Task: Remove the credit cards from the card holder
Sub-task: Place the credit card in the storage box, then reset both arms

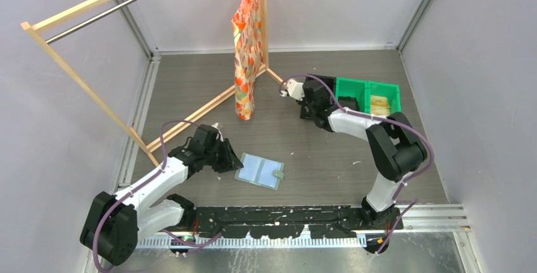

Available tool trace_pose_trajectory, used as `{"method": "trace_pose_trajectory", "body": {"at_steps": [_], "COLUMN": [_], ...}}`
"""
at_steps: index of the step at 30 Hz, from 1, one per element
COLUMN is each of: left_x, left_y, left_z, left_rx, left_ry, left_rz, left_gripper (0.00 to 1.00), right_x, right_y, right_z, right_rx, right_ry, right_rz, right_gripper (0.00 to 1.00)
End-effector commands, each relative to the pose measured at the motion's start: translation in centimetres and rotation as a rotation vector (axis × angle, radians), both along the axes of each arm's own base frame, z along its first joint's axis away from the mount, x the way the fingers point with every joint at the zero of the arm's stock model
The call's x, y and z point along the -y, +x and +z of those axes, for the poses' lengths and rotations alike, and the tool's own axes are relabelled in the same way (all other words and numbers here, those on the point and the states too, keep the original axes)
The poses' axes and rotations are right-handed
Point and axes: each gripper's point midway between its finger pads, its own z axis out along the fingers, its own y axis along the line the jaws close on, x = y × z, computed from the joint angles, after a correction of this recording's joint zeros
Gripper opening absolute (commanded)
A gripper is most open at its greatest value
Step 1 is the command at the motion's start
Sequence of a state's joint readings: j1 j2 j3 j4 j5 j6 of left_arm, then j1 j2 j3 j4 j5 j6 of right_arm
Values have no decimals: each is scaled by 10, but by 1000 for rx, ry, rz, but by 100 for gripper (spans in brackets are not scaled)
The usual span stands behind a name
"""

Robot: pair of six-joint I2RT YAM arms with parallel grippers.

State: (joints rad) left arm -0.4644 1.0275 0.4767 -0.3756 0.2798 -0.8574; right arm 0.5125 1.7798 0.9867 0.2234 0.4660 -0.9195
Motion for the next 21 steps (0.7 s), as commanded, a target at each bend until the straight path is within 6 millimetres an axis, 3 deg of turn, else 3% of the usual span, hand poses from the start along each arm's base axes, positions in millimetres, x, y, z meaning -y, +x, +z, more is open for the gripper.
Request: {"method": "trace_pose_trajectory", "body": {"at_steps": [1,5,8,11,13,14,15,21], "left_x": [1,1,2,0,-4,-6,-9,-36], "left_y": [4,7,10,13,13,12,11,10], "left_z": [9,23,40,64,76,85,91,126], "left_rx": [25,66,121,196,231,254,272,369], "left_ry": [-5,-4,-14,-13,0,2,11,116], "left_rz": [-5,-21,-44,-59,-61,-61,-60,-22], "left_gripper": [27,27,28,29,29,30,31,36], "right_x": [0,10,11,8,6,5,4,14], "right_y": [-2,-25,-50,-77,-91,-99,-106,-141], "right_z": [89,143,188,207,213,212,209,195], "right_rx": [169,161,108,35,19,3,-13,-5], "right_ry": [158,287,446,610,744,800,846,1172], "right_rz": [-33,-112,-166,-211,-265,-288,-301,-519], "right_gripper": [45,47,55,60,64,73,96,100]}}
